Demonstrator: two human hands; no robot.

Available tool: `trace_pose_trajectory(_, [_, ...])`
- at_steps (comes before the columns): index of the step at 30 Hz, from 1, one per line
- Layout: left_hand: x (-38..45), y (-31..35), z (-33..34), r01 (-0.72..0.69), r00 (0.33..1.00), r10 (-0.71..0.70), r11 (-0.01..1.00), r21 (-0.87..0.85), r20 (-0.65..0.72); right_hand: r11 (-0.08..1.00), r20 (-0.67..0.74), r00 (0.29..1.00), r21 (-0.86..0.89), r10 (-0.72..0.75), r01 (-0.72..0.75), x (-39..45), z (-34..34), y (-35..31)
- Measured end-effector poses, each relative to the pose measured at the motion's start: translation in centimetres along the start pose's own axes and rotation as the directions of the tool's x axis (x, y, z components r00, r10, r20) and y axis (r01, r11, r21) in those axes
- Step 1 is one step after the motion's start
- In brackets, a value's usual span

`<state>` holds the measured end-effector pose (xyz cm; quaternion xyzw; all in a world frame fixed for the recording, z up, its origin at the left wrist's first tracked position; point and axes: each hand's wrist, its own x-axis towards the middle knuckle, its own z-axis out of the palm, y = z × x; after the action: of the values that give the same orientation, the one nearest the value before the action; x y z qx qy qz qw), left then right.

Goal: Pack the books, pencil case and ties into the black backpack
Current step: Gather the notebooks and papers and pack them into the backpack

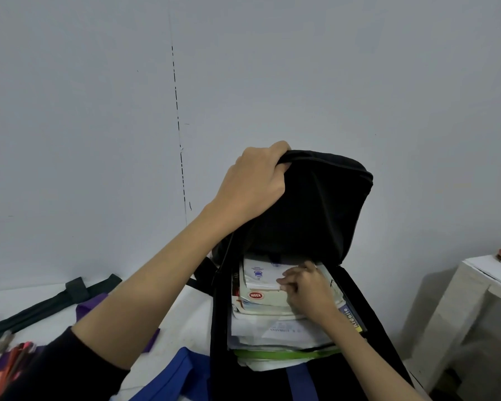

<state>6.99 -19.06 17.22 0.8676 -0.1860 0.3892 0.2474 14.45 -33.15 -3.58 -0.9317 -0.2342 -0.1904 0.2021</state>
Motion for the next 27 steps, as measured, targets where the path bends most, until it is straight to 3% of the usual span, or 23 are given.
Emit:
trace_pose_trajectory(3, [-0.1,0.0,0.2,-0.003,1.0,0.003,1.0,-0.002,-0.004,0.995,-0.023,1.0,-0.097,0.008,-0.01,0.2,0.1,-0.4])
trace_pose_trajectory(8, [-1.0,-0.7,-0.2,0.043,0.999,-0.044,0.998,0.044,0.011,0.997,-0.107,0.993,-0.052,0.051,-0.057,-0.7,0.7,-0.9])
trace_pose_trajectory(12, [-3.5,-3.3,-0.7,0.257,0.964,-0.258,0.966,0.035,0.063,0.995,-0.36,0.931,0.06,-0.057,0.084,-2.6,-0.6,-4.1])
trace_pose_trajectory(15, [-7.1,-6.9,-1.4,0.465,0.875,-0.451,0.884,-0.05,0.178,0.967,-0.565,0.815,0.108,-0.131,0.23,-3.6,-1.2,-8.1])
trace_pose_trajectory(19, [-14.2,-10.1,-3.4,0.709,0.678,-0.573,0.674,-0.206,0.46,0.922,-0.61,0.771,0.167,-0.183,0.35,-3.7,0.1,-14.2])
trace_pose_trajectory(23, [-22.2,-14.0,-9.1,0.795,0.604,-0.685,0.556,-0.244,0.406,0.86,-0.547,0.796,0.242,-0.261,0.449,-4.1,3.3,-21.8])
trace_pose_trajectory(27, [-31.1,-19.6,-17.2,0.878,0.473,-0.849,0.476,-0.048,0.236,0.791,-0.367,0.882,0.423,-0.296,0.442,-5.2,7.4,-30.8])
